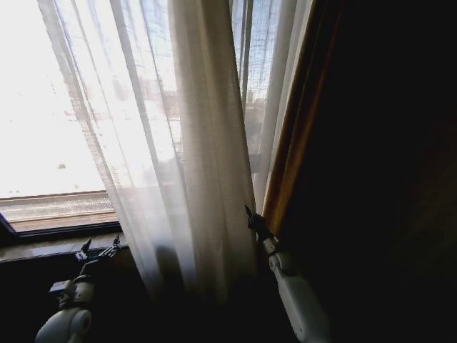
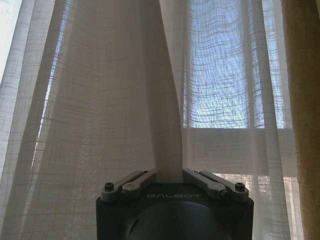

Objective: Open the curtains by pulling them apart, changing their state from closed to fully open.

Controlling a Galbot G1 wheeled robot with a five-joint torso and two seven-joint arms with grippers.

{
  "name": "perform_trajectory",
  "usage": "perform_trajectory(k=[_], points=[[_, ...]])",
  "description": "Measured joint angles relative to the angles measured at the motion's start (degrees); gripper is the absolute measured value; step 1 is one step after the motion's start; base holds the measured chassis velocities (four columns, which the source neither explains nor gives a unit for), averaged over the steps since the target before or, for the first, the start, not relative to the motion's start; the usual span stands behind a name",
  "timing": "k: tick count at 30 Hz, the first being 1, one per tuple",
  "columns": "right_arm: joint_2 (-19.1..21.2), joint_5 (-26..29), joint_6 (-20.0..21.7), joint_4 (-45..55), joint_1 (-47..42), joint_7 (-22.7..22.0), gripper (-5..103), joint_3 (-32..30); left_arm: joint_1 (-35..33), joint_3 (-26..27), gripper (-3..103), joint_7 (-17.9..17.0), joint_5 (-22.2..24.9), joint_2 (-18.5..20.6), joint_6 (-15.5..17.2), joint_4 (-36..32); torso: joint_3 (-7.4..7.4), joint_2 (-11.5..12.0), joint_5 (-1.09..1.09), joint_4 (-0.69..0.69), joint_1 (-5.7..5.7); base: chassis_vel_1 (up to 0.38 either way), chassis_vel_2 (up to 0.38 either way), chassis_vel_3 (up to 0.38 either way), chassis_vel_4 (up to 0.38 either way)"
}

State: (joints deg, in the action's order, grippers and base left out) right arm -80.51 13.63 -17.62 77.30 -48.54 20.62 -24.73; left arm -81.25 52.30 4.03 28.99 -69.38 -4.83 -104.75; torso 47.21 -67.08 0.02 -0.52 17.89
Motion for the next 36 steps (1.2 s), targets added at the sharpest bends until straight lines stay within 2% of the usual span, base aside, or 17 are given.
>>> perform_trajectory(k=[11,26,32,36], points=[[-0.09,0.71,-0.47,0.48,-0.05,-2.34,0,1.19,0.00,0.00,100,0.00,0.00,0.00,0.00,0.00,0.02,0.02,-0.02,0.02,0.04,-0.100,0.127,0.109,-0.109],[0.17,0.43,0.12,0.32,0.18,0.04,0,0.54,-0.01,0.00,100,0.00,0.00,0.00,0.00,0.00,-0.02,-0.02,-0.01,0.02,-0.05,-0.033,0.015,0.031,-0.008],[0.15,0.63,-1.33,0.26,0.19,-0.97,0,1.02,-0.01,-0.01,100,0.00,0.00,0.00,0.00,0.00,0.00,0.00,-0.05,0.01,0.00,-0.204,-0.015,0.202,0.018],[0.03,0.81,-3.27,-0.29,0.66,-1.49,0,1.32,0.00,-0.02,100,0.03,0.00,0.00,0.00,-0.01,0.03,0.03,0.01,-0.02,0.08,-0.164,-0.022,0.173,0.018]])
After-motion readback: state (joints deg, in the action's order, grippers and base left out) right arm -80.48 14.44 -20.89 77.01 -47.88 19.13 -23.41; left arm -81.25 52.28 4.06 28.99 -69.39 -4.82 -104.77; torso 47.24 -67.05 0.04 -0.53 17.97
